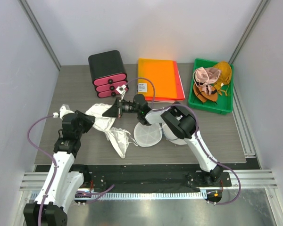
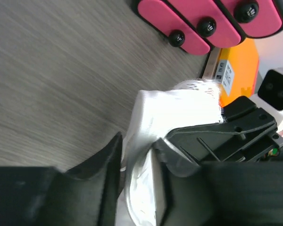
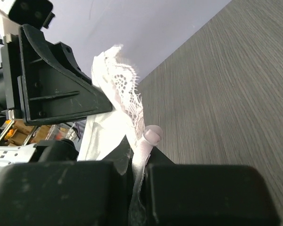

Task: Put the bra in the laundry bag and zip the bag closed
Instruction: Place the bra at the center of the board.

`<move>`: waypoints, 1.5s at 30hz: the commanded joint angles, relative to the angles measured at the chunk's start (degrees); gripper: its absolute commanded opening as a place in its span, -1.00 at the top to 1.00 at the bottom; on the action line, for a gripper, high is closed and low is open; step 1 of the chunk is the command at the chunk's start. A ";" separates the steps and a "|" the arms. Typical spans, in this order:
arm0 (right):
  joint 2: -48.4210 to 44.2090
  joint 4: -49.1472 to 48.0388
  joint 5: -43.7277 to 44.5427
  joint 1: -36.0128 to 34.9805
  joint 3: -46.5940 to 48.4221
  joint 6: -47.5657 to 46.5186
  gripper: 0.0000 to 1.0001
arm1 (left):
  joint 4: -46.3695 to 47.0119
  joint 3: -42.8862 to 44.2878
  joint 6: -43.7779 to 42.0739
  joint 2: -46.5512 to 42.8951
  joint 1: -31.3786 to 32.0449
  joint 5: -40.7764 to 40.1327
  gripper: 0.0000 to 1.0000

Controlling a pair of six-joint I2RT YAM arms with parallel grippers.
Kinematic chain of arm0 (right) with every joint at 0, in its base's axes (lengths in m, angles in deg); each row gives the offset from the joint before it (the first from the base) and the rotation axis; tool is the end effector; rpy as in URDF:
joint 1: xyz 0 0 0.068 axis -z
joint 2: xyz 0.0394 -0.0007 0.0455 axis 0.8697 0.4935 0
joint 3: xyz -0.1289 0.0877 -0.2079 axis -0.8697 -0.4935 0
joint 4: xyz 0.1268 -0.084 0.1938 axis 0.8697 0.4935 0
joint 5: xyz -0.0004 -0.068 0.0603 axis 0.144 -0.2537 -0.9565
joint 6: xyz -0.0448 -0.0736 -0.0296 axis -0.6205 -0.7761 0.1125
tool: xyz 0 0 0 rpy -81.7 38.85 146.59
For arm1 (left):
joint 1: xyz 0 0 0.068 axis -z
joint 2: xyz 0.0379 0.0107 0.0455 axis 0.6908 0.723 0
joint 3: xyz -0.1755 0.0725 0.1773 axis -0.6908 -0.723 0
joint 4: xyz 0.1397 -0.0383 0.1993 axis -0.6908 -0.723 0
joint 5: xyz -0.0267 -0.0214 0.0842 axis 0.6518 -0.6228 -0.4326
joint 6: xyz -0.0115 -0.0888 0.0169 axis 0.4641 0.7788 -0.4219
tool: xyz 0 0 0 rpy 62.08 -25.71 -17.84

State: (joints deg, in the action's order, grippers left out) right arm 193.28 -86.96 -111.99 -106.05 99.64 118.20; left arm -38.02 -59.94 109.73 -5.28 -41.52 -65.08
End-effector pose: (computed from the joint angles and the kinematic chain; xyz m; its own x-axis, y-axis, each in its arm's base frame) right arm 0.3217 0.4108 0.1596 -0.7003 0.0816 -0.7091 -0.7137 -0.0983 0.6935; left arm 0.2007 -0.0034 0.2113 -0.2814 -0.7837 -0.5538 -0.3815 0.6209 -0.6848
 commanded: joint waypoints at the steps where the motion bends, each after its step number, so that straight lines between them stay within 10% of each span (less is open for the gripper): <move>1: -1.41 4.24 -0.78 -1.31 3.20 -2.84 0.87 | 7.22 1.98 -3.16 2.06 -0.24 0.61 0.58; 2: -1.94 6.27 0.27 -1.74 3.20 -3.81 0.80 | 6.18 2.59 -3.42 2.68 -0.24 0.09 0.98; 10: -13.35 54.65 19.07 -2.71 7.77 -21.65 -0.24 | -1.58 9.54 -8.61 7.87 0.37 -5.01 1.00; 17: -24.59 69.04 31.65 -2.71 2.77 -25.53 -0.68 | -2.54 11.82 -13.00 9.89 8.36 -16.52 1.00; 21: -27.52 63.96 21.95 -3.85 -5.90 -21.08 -0.52 | -1.40 10.95 -12.91 10.68 8.81 -16.18 1.00; 30: -23.42 32.68 12.77 -7.54 -15.96 -4.81 0.59 | -1.92 10.33 -15.29 8.48 9.78 -19.16 1.00; 45: -12.22 33.35 27.60 -12.21 -10.86 0.67 0.85 | -14.91 14.55 -7.32 15.15 36.04 -50.25 1.00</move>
State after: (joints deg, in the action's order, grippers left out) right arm 181.87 -54.05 -91.16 -118.60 87.33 119.36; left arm -46.48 -49.03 96.60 7.72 -12.58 -99.15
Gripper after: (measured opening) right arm 0.077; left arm 0.012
